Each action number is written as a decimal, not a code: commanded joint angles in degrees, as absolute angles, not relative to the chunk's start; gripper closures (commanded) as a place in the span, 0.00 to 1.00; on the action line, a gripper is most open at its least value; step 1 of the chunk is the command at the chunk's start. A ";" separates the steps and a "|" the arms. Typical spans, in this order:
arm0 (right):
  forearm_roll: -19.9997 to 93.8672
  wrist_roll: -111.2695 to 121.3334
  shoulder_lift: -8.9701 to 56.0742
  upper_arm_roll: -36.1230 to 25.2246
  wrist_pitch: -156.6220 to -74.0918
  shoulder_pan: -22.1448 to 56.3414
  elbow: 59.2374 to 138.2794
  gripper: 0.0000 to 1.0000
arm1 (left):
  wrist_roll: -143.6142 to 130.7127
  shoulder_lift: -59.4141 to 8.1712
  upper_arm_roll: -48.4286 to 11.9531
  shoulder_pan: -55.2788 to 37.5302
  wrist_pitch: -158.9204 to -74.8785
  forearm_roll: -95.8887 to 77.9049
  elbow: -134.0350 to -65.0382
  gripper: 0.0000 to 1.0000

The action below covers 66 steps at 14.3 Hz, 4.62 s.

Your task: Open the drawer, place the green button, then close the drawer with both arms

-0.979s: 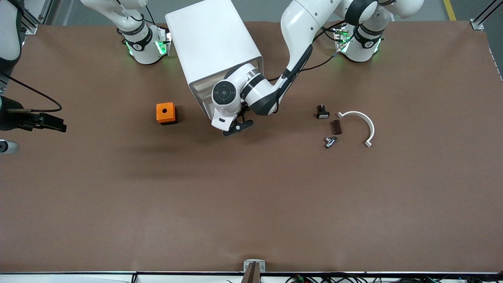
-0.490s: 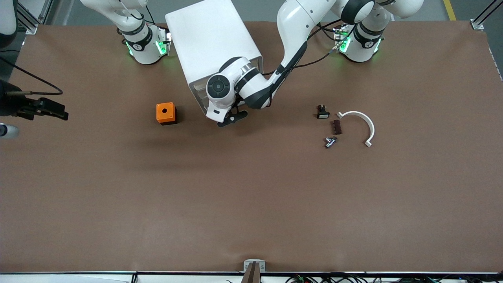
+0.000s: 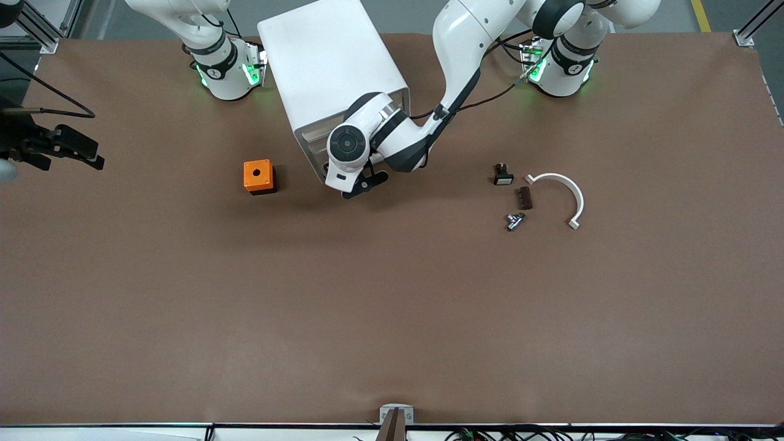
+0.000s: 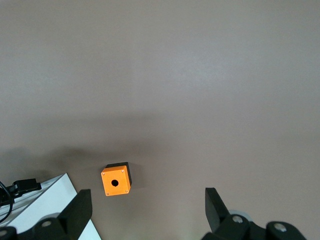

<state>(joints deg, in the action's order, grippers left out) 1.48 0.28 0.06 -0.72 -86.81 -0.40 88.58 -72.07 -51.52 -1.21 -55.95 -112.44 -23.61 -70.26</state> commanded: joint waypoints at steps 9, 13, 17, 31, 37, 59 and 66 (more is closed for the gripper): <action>1.49 0.18 -2.45 -1.14 -88.15 -1.49 92.71 0.00 | -69.71 -41.33 -1.14 -45.80 -111.88 -24.35 -70.13 0.01; 1.67 0.18 -4.57 -1.05 -89.74 -2.11 95.89 0.00 | -63.56 -32.19 -1.14 -39.22 -102.16 -24.43 -70.22 0.01; 1.67 0.18 -4.66 -1.05 -89.82 -2.11 95.80 0.00 | -54.87 -23.22 -1.32 -29.99 -88.37 -24.52 -70.31 0.01; 1.67 0.35 -4.66 -0.97 -90.61 -2.11 95.80 0.00 | -17.77 0.16 -1.32 -5.90 -78.47 -13.18 -96.48 0.01; 1.58 0.35 -4.66 -0.97 -90.61 -2.02 95.89 0.00 | -13.97 7.11 -1.41 -3.61 -89.37 -8.80 -108.44 0.01; 1.58 0.44 -4.66 -0.88 -91.23 -1.85 95.89 0.00 | -11.69 1.86 -1.49 -1.32 -90.70 0.09 -87.73 0.01; 1.50 0.44 -4.66 -0.88 -91.23 -1.76 95.89 0.00 | -12.39 -3.86 -2.02 -2.20 -91.49 -0.35 -83.06 0.01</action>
